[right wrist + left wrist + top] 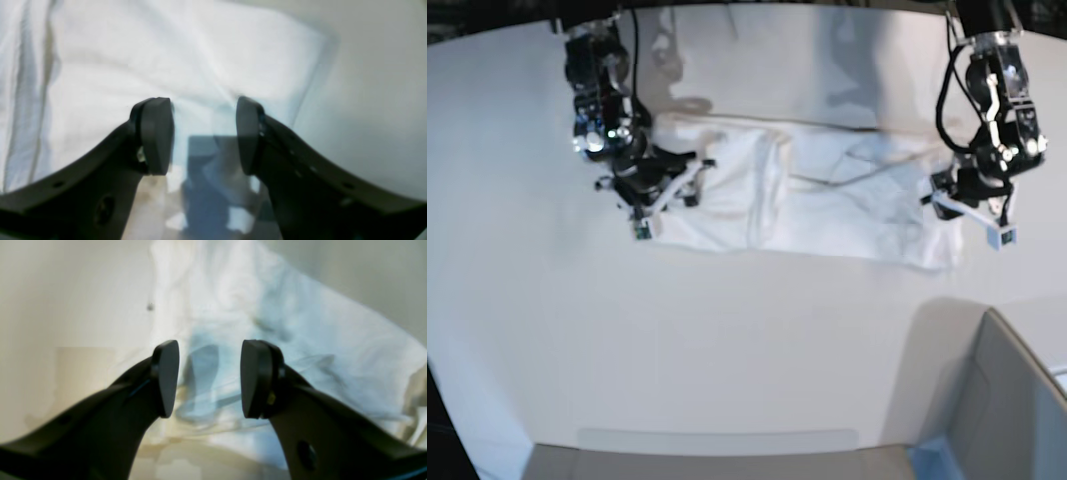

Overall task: Layout the t-shirt on the table in an organized manner, then fold the t-shirt properly
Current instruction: 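Press the folded end flat with the right gripper, then push the shirt's other end with the left gripper toward the right gripper, then grasp the shirt end with the left gripper and fold it over toward the right gripper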

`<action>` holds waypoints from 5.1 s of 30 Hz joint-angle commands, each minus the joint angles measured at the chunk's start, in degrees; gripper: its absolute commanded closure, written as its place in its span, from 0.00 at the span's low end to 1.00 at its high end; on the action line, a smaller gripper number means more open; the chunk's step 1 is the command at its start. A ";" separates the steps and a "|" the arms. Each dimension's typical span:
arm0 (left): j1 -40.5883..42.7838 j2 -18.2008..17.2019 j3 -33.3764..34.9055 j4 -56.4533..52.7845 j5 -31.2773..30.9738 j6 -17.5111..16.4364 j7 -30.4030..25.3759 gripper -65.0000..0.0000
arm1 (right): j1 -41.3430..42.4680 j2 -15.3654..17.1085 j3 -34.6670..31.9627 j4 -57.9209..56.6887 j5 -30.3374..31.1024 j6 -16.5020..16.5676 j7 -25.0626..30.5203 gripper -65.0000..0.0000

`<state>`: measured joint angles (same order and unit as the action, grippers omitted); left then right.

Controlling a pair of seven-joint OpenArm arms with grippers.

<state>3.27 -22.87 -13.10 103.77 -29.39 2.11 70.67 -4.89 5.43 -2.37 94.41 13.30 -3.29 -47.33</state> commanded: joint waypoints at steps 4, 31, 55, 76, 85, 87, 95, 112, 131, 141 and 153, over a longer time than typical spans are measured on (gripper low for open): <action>-0.59 0.24 -0.04 2.12 0.07 -0.04 -0.74 0.54 | 0.62 3.93 2.94 -0.04 -1.65 -1.15 -1.42 0.52; -3.58 1.12 6.73 -9.74 -14.35 -15.52 -12.43 0.57 | -0.43 5.51 2.85 0.14 -1.56 -1.15 -1.42 0.52; -6.04 1.64 15.61 -19.59 -0.20 -15.69 -16.30 0.57 | -0.26 5.69 2.77 -0.21 -1.56 -1.06 -1.42 0.52; -9.82 1.03 24.14 -27.41 0.16 -15.78 -15.86 1.00 | -1.14 5.43 2.77 0.23 -1.48 -0.97 -1.42 0.52; -10.08 -1.52 9.45 -27.41 -0.11 -15.87 -16.04 1.00 | -0.70 5.43 2.77 7.96 -1.21 -0.80 -0.45 0.52; -9.99 -1.52 8.22 -25.92 -0.02 -15.87 -15.69 1.00 | -0.70 5.43 2.77 9.63 -1.12 -0.80 1.92 0.52; -5.25 -1.35 8.49 -9.13 0.07 -15.78 -12.87 1.00 | -1.49 5.34 2.68 12.18 -1.12 -0.80 4.39 0.52; -5.69 8.15 16.84 11.18 0.16 -15.43 1.19 1.00 | -7.73 4.46 7.07 12.01 -1.04 -1.24 4.65 0.52; -7.80 20.54 28.97 12.23 0.16 -15.34 1.19 1.00 | -9.14 2.35 16.31 5.85 -1.12 -0.89 4.56 0.52; -7.88 22.04 33.81 11.62 0.16 -15.25 1.02 1.00 | -9.05 2.00 16.22 5.85 -1.12 -0.89 4.39 0.52; -11.31 23.18 37.85 5.29 0.16 -9.10 0.05 1.00 | -9.22 1.82 16.22 6.29 -1.12 -0.89 4.39 0.52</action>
<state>-7.53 -0.14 24.49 108.25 -28.49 -6.87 71.77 -14.35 7.07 13.80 99.70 11.97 -4.34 -43.22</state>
